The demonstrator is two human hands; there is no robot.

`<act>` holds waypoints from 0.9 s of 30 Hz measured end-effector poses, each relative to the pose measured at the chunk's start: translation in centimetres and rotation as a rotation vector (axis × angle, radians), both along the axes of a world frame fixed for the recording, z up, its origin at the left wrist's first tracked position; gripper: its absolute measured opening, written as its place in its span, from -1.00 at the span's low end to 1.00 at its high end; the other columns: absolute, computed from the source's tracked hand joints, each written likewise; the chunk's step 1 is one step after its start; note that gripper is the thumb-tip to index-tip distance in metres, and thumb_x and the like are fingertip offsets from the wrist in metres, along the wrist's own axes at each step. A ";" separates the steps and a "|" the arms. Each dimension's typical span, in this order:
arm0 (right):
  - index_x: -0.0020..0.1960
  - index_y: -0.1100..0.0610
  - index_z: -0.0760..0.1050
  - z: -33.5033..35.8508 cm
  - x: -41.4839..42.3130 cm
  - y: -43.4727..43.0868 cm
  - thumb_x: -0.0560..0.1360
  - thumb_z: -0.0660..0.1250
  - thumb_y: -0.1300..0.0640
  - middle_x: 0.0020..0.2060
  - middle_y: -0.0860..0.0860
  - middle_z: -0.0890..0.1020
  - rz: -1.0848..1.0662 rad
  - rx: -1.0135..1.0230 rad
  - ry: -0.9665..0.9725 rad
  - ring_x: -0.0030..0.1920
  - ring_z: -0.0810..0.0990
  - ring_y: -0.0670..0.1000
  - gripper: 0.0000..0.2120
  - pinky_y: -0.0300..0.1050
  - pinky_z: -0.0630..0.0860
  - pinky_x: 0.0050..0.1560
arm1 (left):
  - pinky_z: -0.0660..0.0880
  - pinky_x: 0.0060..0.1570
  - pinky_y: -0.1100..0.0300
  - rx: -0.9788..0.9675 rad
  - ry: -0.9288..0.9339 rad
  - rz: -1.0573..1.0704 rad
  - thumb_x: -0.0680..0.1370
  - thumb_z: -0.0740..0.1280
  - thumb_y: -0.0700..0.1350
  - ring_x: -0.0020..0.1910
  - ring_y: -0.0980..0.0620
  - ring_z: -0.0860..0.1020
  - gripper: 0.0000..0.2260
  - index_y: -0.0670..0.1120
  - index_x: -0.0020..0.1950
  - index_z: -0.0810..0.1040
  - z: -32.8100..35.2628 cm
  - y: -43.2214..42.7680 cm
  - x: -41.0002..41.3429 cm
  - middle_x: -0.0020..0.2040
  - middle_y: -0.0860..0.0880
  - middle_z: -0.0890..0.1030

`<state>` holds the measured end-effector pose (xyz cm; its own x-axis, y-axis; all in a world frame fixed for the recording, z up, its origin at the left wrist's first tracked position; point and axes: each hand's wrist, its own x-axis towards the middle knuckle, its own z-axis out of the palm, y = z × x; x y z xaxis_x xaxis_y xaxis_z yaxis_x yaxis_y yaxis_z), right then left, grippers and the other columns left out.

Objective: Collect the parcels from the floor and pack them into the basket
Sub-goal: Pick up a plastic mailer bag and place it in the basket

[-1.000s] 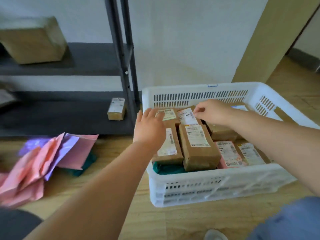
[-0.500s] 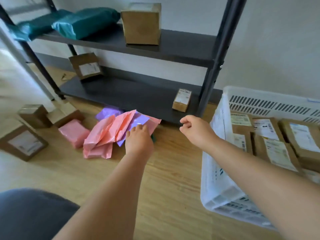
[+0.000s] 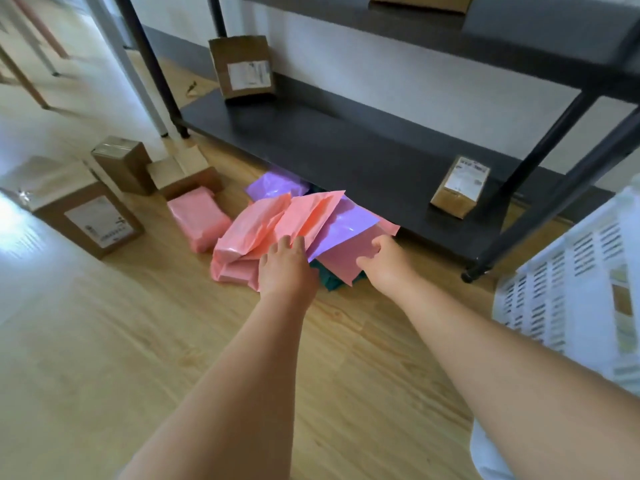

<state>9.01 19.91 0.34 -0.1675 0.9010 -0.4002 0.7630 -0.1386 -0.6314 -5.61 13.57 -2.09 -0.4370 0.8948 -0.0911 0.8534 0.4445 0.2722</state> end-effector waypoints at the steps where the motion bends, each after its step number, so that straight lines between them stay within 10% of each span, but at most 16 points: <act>1: 0.49 0.13 0.21 -0.8 -0.1 0.3 0.59 0.26 0.08 0.32 0.08 0.44 -0.026 -0.024 0.009 0.18 0.49 0.10 -0.49 -0.13 0.37 -0.02 | 0.27 0.31 0.06 -0.004 0.006 -0.004 0.54 0.31 -0.03 0.37 -0.12 0.34 -0.48 -0.06 0.46 0.27 -0.5 0.3 -0.3 0.41 -0.07 0.35; 9: 0.39 0.21 0.24 -6.5 -0.6 3.4 0.56 0.28 0.11 0.21 0.11 0.47 -0.240 -0.143 0.045 -0.03 0.47 0.08 -0.54 -0.08 0.38 -0.11 | 0.03 0.50 -0.07 -0.117 -0.048 0.003 0.48 0.33 -0.06 0.56 -0.16 -0.02 -0.19 -0.02 0.59 -0.09 -4.6 4.4 -2.0 0.58 -0.15 -0.03; 27: 0.23 0.12 0.40 -12.4 0.3 6.1 0.56 0.16 0.19 0.10 0.08 0.50 -0.251 -0.306 0.174 0.08 0.49 0.12 -0.75 -0.08 0.42 0.07 | 0.37 0.18 -0.02 -0.100 -0.167 -0.104 0.48 0.19 -0.29 0.28 -0.21 0.38 -0.36 0.05 0.53 0.15 -10.5 4.2 0.2 0.48 -0.08 0.26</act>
